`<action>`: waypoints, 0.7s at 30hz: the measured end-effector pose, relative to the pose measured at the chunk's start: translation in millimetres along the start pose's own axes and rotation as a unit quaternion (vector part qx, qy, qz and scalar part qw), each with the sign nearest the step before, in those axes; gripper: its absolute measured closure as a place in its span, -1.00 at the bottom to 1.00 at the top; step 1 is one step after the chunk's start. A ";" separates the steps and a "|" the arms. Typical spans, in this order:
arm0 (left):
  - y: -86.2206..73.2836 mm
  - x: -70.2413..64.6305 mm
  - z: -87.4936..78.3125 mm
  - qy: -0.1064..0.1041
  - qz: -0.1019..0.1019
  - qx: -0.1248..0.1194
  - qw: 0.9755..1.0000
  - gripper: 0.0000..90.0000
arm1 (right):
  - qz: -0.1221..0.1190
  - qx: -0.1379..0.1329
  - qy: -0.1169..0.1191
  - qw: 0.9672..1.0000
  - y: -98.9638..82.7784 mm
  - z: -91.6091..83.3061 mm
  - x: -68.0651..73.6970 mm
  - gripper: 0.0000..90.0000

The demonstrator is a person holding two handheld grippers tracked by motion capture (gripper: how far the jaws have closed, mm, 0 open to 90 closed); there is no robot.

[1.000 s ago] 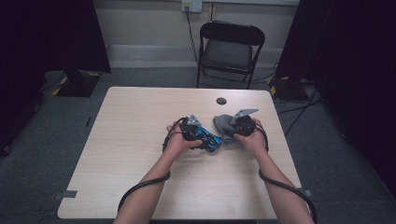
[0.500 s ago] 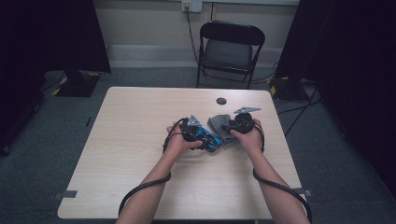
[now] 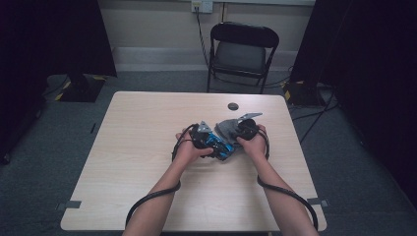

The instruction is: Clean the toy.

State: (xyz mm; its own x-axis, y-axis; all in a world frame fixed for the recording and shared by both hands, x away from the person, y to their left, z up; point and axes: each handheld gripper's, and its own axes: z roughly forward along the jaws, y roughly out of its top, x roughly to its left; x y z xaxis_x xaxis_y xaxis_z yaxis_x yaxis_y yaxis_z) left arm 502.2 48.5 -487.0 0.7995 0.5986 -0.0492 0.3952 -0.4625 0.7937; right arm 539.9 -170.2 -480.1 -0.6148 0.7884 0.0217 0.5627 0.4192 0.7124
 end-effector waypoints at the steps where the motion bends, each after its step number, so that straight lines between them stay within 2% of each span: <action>1: 0.0 0.0 0.0 0.000 0.000 0.000 1.000 -0.78 | 0.000 0.000 0.000 1.000 0.0 0.0 0.0 0.57; 2: -1.3 0.5 -0.1 -0.001 0.001 -0.005 1.000 -0.78 | -0.018 -0.001 0.007 1.000 5.5 3.4 5.5 0.57; 3: -1.5 0.7 -0.2 -0.002 0.001 -0.005 1.000 -0.78 | -0.024 -0.001 0.009 1.000 7.2 5.1 7.6 0.57; 5: -0.9 0.5 -0.3 -0.002 0.001 -0.002 1.000 -0.78 | -0.038 -0.011 0.031 0.999 10.6 10.9 13.3 0.53; 6: -0.7 0.4 -0.3 -0.001 0.001 -0.001 1.000 -0.78 | -0.044 -0.011 0.026 0.999 11.6 13.5 16.2 0.49; 9: -1.3 0.5 -0.2 -0.002 0.001 -0.004 1.000 -0.79 | -0.042 -0.013 0.022 0.999 11.6 17.9 19.0 0.43; 12: -1.6 0.4 -0.1 -0.001 0.001 -0.006 1.000 -0.79 | -0.035 -0.016 0.006 0.999 10.6 15.6 16.0 0.30; 16: -1.4 0.1 0.1 -0.001 0.000 -0.005 1.000 -0.79 | -0.003 -0.023 0.012 1.000 8.6 10.8 8.8 0.20; 17: -1.6 0.3 0.1 -0.001 0.001 -0.006 1.000 -0.79 | -0.002 -0.026 0.020 0.999 7.9 11.7 8.6 0.20; 19: -1.7 0.0 0.1 -0.001 0.000 -0.007 1.000 -0.79 | -0.014 -0.019 0.015 1.000 7.5 15.2 10.6 0.19; 21: -1.9 0.3 -0.3 -0.001 0.003 -0.006 1.000 -0.79 | -0.013 -0.017 0.013 1.000 6.2 20.3 12.3 0.25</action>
State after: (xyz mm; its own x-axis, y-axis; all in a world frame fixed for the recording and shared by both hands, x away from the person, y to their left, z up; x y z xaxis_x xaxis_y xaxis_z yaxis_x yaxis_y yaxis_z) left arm 501.6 49.8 -488.3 0.8021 0.5955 -0.0457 0.3858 -0.4582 0.8008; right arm 547.0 -148.8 -489.7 -0.6429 0.7657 0.0205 0.5280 0.4237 0.7360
